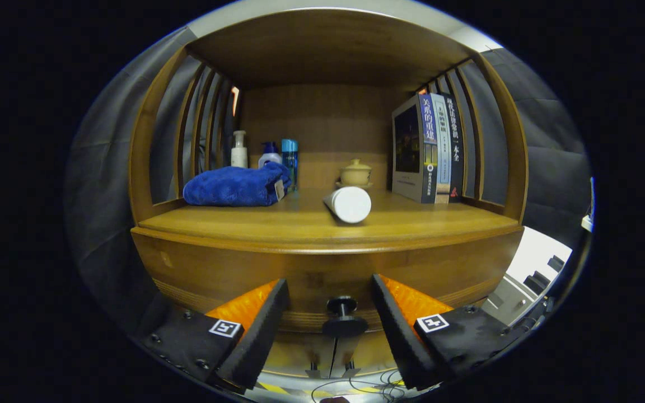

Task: Pull open the drawer, take out the items inside it, and place them on the countertop above the cabinet.

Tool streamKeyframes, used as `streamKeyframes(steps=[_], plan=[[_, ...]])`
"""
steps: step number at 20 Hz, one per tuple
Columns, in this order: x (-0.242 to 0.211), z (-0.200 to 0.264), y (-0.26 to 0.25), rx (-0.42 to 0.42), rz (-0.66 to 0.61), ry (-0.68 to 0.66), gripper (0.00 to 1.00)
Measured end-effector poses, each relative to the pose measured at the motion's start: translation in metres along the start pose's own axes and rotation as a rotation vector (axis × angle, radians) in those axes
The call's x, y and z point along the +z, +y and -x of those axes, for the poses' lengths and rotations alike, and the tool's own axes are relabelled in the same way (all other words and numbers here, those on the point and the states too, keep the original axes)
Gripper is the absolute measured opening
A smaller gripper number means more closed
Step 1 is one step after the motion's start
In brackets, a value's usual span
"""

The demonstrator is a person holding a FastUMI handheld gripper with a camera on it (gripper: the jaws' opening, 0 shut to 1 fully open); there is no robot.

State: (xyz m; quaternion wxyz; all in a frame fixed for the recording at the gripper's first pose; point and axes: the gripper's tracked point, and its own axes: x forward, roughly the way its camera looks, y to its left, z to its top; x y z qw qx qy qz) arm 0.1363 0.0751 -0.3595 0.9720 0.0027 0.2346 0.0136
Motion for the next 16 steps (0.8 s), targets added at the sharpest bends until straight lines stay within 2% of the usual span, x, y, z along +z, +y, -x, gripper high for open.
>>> streamKeyframes(steps=[5,13,16], plan=[[0.049,0.040,0.008,0.042,-0.008,-0.106,0.98],[0.142,0.145,0.015,0.122,-0.021,-0.252,0.98],[0.174,0.177,-0.008,0.102,-0.028,-0.303,0.98]])
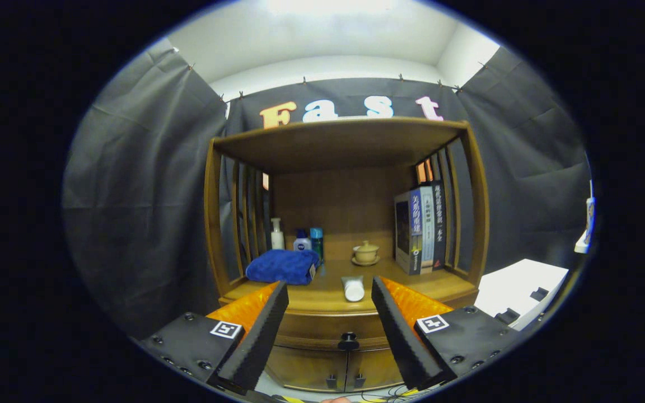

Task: Pull open the drawer, take out the items inside it, and place them on the countertop above the cabinet.

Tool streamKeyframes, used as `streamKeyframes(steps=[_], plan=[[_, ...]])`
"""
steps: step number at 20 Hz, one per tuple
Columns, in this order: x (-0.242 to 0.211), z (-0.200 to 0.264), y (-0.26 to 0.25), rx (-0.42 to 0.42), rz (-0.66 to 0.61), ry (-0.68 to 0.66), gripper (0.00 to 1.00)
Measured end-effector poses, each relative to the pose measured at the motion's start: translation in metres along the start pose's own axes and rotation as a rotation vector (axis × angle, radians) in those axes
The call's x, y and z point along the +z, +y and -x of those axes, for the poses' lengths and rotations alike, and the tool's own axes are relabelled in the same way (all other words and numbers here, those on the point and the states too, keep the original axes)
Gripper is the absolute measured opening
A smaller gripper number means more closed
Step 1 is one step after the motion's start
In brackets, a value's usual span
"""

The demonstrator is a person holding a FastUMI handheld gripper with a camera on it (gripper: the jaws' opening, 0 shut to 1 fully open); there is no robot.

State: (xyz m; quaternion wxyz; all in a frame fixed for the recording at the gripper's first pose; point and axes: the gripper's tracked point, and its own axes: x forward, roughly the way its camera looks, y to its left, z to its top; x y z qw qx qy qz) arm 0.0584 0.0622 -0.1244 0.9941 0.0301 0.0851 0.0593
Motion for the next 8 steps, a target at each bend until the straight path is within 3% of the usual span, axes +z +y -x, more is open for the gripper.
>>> streamKeyframes(steps=[5,8], plan=[[0.045,0.028,-0.030,-0.063,0.009,-0.042,0.98],[0.050,0.036,-0.045,-0.083,-0.008,-0.061,0.98]])
